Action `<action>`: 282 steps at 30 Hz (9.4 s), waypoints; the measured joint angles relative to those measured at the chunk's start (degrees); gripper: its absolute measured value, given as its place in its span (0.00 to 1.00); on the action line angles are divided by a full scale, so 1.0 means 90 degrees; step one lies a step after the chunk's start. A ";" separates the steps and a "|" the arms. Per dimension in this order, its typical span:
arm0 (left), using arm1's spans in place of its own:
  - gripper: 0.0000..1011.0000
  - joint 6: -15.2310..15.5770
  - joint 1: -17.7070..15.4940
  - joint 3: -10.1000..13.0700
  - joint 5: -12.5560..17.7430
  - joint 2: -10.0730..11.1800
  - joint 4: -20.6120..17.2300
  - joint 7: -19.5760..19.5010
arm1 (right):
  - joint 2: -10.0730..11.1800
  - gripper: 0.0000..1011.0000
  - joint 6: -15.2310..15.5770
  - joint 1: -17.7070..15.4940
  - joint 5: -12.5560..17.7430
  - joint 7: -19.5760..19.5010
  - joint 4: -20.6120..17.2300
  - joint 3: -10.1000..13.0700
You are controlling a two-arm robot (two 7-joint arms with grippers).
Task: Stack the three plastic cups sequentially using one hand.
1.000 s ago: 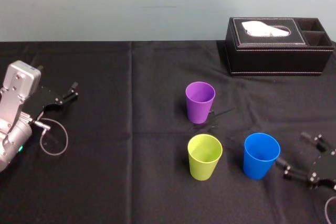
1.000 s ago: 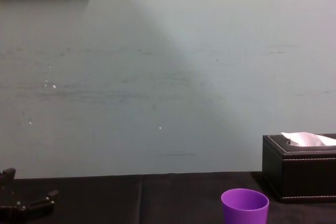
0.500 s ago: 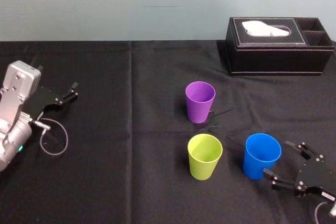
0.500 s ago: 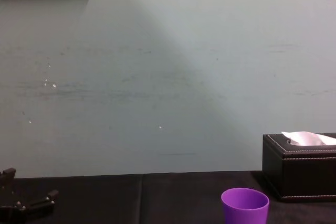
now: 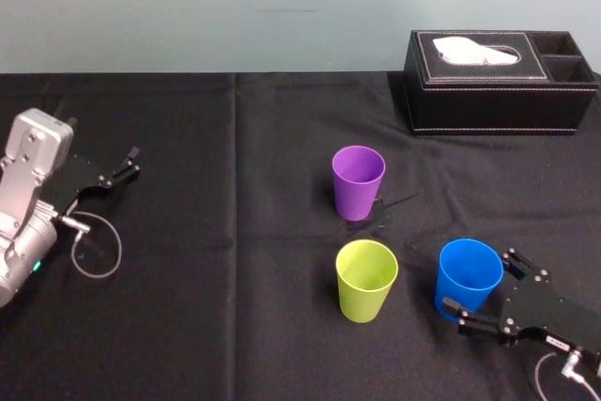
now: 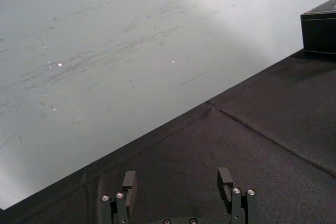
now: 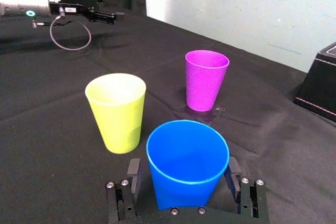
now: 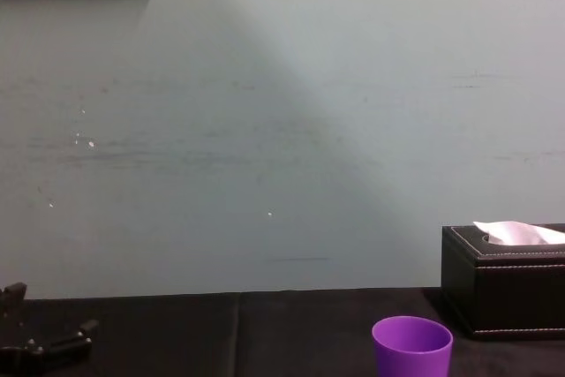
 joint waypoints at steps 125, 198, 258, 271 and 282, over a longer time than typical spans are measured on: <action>1.00 0.0000 0.0000 0.0000 0.0000 0.0000 0.0000 0.0000 | -0.1915 0.71 0.1743 0.3644 -0.0920 0.0004 0.1615 -0.1420; 1.00 0.0000 0.0000 -0.0001 0.0000 0.0000 0.0000 0.0000 | 0.0140 0.99 0.0347 0.0995 0.0242 0.1169 0.0331 -0.0253; 1.00 0.0000 0.0000 0.0000 0.0000 0.0000 0.0000 0.0000 | -0.0577 0.99 0.0322 0.2931 0.0763 0.2813 0.1832 -0.2023; 1.00 0.0000 0.0000 -0.0001 0.0000 0.0000 0.0000 0.0000 | -0.0855 0.99 0.0397 0.3336 0.0474 0.2794 0.2132 -0.2373; 1.00 0.0000 0.0000 0.0000 0.0000 0.0000 0.0000 0.0000 | -0.0833 0.99 0.0396 0.3306 0.0483 0.2782 0.2102 -0.2348</action>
